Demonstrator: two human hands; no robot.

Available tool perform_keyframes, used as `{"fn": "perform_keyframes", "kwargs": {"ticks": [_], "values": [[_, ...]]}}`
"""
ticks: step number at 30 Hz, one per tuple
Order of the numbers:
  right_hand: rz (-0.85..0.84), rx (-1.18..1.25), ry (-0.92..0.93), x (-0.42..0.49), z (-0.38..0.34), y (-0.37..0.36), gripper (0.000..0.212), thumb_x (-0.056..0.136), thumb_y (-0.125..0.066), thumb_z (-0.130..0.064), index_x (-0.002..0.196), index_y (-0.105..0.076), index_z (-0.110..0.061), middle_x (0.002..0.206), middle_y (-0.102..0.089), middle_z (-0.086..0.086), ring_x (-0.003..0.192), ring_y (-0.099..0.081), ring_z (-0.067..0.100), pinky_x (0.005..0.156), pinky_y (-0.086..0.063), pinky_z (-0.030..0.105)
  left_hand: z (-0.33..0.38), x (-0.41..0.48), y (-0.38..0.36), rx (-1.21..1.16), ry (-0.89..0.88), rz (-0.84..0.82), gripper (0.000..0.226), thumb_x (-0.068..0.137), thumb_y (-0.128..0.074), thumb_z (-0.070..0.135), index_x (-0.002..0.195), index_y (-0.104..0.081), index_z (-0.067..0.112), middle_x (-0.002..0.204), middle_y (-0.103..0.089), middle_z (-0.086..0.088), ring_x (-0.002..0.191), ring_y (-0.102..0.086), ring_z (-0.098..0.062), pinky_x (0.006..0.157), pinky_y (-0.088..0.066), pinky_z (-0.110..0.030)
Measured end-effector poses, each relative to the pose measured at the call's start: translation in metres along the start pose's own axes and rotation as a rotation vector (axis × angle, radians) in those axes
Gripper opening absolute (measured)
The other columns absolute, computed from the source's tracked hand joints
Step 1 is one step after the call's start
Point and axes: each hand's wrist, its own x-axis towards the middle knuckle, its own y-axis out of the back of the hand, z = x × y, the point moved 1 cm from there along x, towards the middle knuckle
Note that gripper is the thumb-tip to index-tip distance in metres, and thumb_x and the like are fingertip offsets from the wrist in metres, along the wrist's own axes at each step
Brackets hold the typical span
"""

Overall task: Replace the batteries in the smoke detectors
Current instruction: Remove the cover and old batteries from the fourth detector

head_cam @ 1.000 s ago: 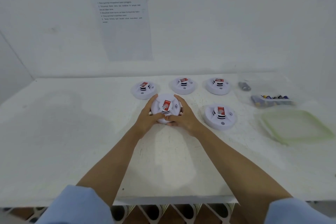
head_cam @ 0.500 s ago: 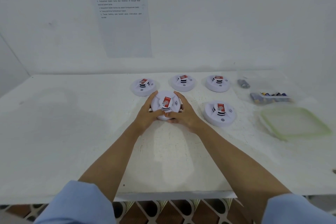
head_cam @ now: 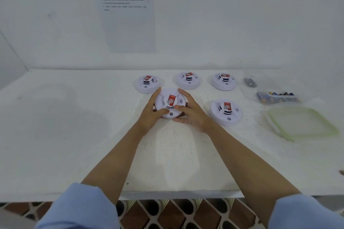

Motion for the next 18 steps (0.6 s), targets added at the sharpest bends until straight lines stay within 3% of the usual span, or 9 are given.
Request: {"fn": "perform_keyframes", "kwargs": {"ticks": [4, 8, 13, 18], "values": [[-0.040, -0.010, 0.001, -0.001, 0.006, -0.001, 0.055, 0.090, -0.055, -0.008, 0.131, -0.037, -0.041, 0.124, -0.056, 0.005, 0.108, -0.061, 0.027, 0.088, -0.054, 0.042, -0.009, -0.002, 0.006, -0.048, 0.006, -0.004, 0.067, 0.086, -0.060, 0.004, 0.142, -0.029, 0.021, 0.139, -0.039, 0.007, 0.119, -0.044, -0.008, 0.087, -0.049, -0.016], [-0.061, -0.011, 0.030, -0.004, 0.005, 0.002, 0.055, 0.090, -0.054, -0.007, 0.131, -0.036, -0.040, 0.117, -0.057, -0.003, 0.103, -0.062, 0.021, 0.085, -0.055, 0.039, -0.009, -0.002, 0.007, -0.105, 0.032, -0.018, 0.067, 0.075, -0.060, 0.017, 0.135, -0.035, 0.032, 0.132, -0.045, 0.011, 0.122, -0.047, -0.013, 0.095, -0.049, -0.035], [-0.056, -0.032, 0.038, -0.005, 0.005, 0.001, 0.055, 0.091, -0.054, -0.009, 0.131, -0.036, -0.040, 0.120, -0.056, 0.002, 0.105, -0.061, 0.022, 0.085, -0.055, 0.038, -0.013, 0.000, 0.006, -0.128, 0.032, -0.008, 0.056, 0.089, -0.052, 0.000, 0.135, -0.038, 0.030, 0.137, -0.045, 0.003, 0.122, -0.049, -0.019, 0.091, -0.052, -0.033], [-0.053, -0.048, 0.041, -0.006, 0.004, -0.001, 0.050, 0.090, -0.055, -0.010, 0.130, -0.039, -0.038, 0.121, -0.055, 0.002, 0.104, -0.061, 0.022, 0.086, -0.055, 0.037, -0.014, 0.000, 0.006, -0.130, 0.026, -0.004, 0.056, 0.087, -0.053, 0.000, 0.132, -0.039, 0.030, 0.137, -0.046, 0.001, 0.117, -0.051, -0.016, 0.085, -0.055, -0.026]]}}
